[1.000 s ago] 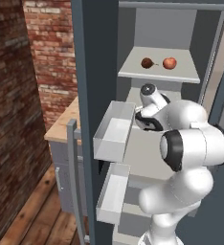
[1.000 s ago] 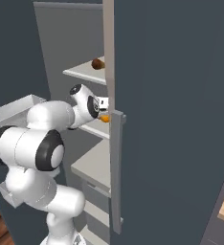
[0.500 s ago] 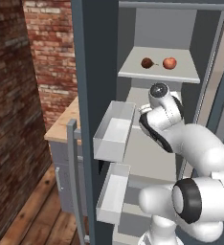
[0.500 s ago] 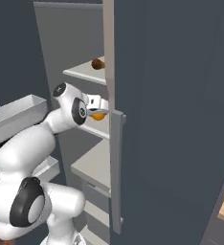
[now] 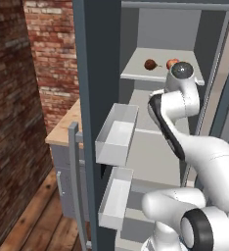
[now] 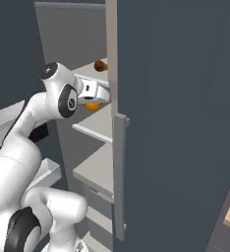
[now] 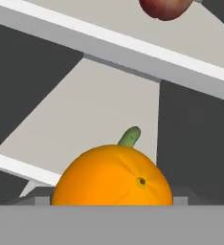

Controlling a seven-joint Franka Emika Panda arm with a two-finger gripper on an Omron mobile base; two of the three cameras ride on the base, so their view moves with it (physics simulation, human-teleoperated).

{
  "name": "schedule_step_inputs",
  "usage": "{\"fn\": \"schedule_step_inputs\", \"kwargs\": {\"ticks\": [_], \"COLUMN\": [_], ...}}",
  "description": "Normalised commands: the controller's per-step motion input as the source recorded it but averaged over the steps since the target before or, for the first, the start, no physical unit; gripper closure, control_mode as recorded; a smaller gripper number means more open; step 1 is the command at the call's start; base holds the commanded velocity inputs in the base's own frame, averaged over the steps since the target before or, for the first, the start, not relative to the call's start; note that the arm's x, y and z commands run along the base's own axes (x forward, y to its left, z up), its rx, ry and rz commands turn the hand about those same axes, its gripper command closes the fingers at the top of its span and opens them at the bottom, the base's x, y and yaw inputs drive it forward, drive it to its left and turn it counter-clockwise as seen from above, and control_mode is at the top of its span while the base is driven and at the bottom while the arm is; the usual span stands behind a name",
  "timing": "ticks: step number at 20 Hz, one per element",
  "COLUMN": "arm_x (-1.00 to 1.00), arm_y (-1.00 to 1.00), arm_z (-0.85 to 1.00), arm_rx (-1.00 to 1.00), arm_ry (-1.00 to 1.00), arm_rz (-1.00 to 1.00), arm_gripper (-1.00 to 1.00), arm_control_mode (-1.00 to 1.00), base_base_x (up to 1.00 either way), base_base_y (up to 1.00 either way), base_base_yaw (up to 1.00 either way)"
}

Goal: Take the orange and cucumber from the second highest rack and move them to the highest rack where the pear and peach are located, to maximize freezer space. Close the freezer door after rearranging.

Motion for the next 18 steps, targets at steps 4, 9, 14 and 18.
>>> {"fn": "schedule_step_inputs", "kwargs": {"ticks": [4,9,14,18], "arm_x": [-0.32,-0.06,0.41,0.65], "arm_y": [0.12,0.04,0.0,0.0], "arm_z": [1.0,0.9,0.55,0.03], "arm_rx": [0.01,0.0,0.0,0.0], "arm_ry": [-0.01,-0.31,-0.1,0.16], "arm_rz": [0.0,0.0,0.0,0.0], "arm_gripper": [1.0,1.0,1.0,1.0], "arm_control_mode": [-1.0,-1.0,-1.0,-1.0], "base_base_x": [0.0,0.0,0.0,0.0], "base_base_y": [0.0,0.0,0.0,0.0], "base_base_yaw": [0.0,0.0,0.0,0.0]}}
